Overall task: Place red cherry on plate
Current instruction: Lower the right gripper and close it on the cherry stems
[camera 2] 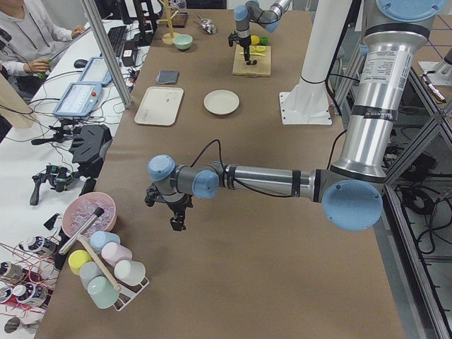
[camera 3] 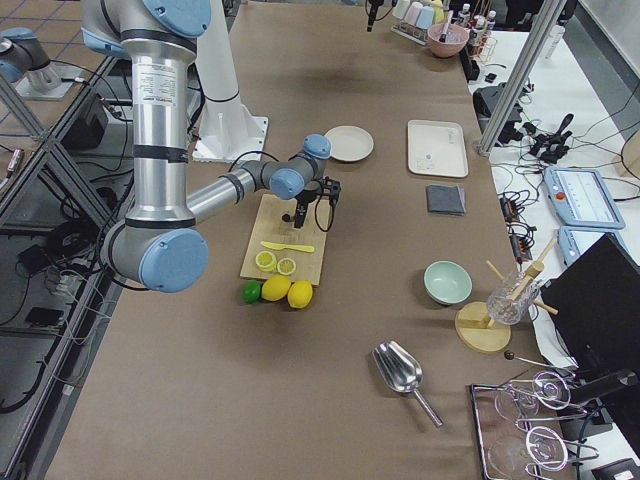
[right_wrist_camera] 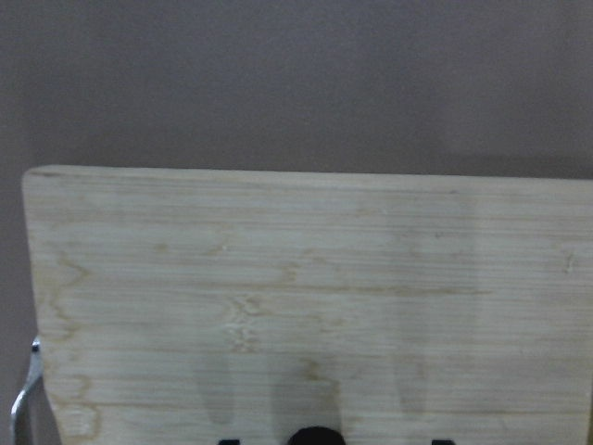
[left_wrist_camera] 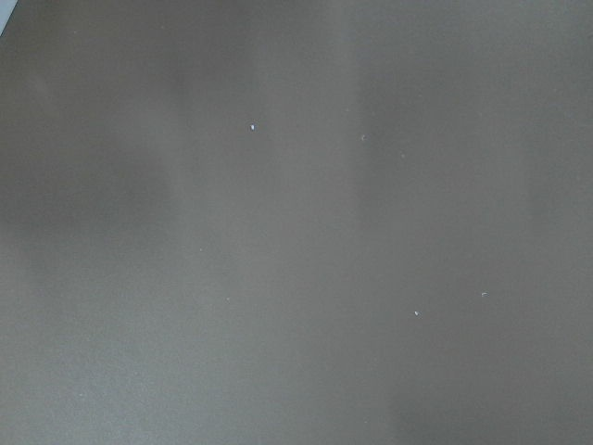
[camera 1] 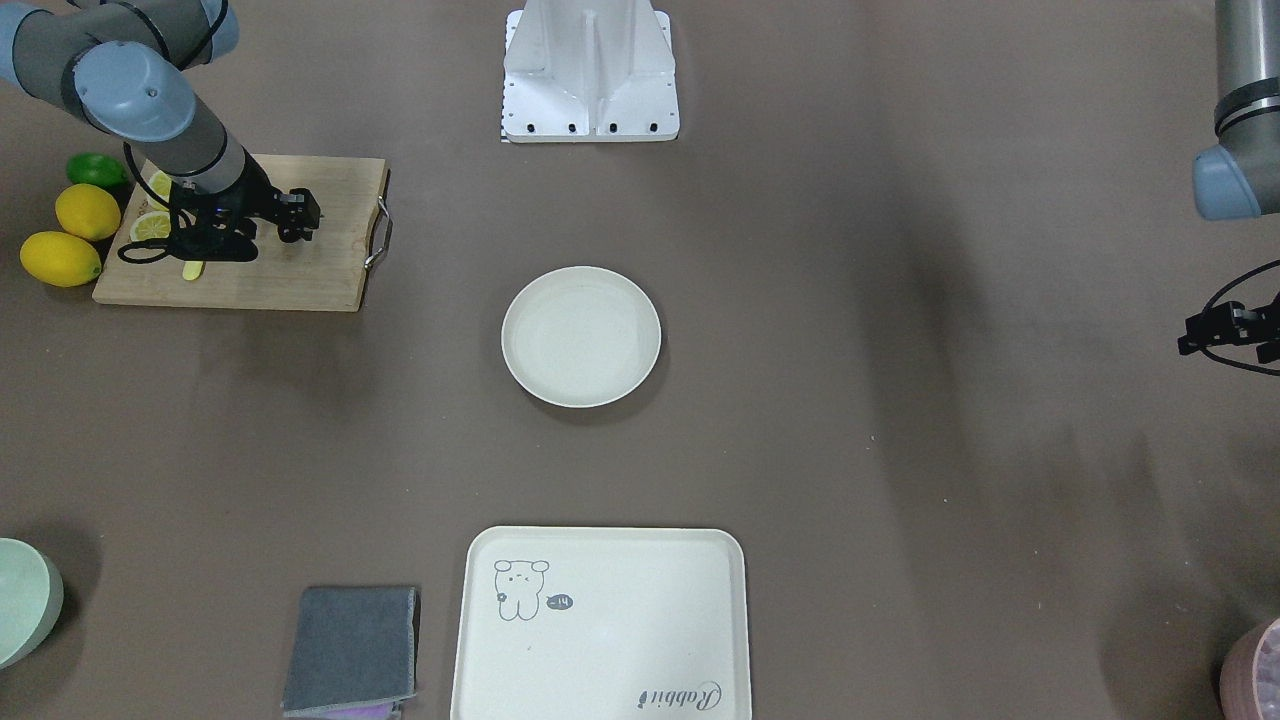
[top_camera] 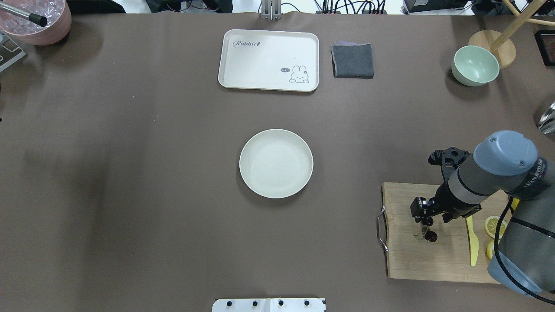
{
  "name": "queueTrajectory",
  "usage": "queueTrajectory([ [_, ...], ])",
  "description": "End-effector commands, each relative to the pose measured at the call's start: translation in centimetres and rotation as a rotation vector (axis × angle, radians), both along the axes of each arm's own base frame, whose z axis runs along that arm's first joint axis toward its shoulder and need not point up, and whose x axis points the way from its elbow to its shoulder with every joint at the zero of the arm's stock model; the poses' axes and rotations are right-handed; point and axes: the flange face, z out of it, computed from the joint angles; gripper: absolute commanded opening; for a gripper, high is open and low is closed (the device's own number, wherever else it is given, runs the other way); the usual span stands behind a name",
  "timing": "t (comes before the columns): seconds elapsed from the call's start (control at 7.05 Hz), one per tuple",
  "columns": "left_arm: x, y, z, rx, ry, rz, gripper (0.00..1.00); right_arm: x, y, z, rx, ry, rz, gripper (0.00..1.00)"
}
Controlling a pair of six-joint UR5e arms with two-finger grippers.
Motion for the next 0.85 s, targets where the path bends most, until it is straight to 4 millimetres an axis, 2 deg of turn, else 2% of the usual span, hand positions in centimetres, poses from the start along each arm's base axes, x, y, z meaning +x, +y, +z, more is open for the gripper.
queueTrajectory([
  [0.0,0.0,0.0,0.1,-0.001,0.000,0.001,0.98,-0.2,-0.1,0.0,-0.001,0.000,0.000,0.37],
  [0.14,0.0,0.0,0.1,0.000,0.000,0.002,0.98,-0.2,-0.1,0.0,-0.001,0.000,0.000,0.17],
  [0.28,0.0,0.0,0.4,-0.005,-0.002,0.003,0.98,-0.3,-0.1,0.0,-0.002,-0.001,-0.001,0.02],
  [0.43,0.0,0.0,0.4,-0.005,-0.002,0.003,0.98,-0.3,-0.2,-0.1,-0.001,-0.002,-0.001,0.01],
  [0.71,0.0,0.0,0.3,-0.003,-0.001,0.003,0.98,-2.1,-1.7,-3.5,-0.012,-0.041,0.032,0.00],
])
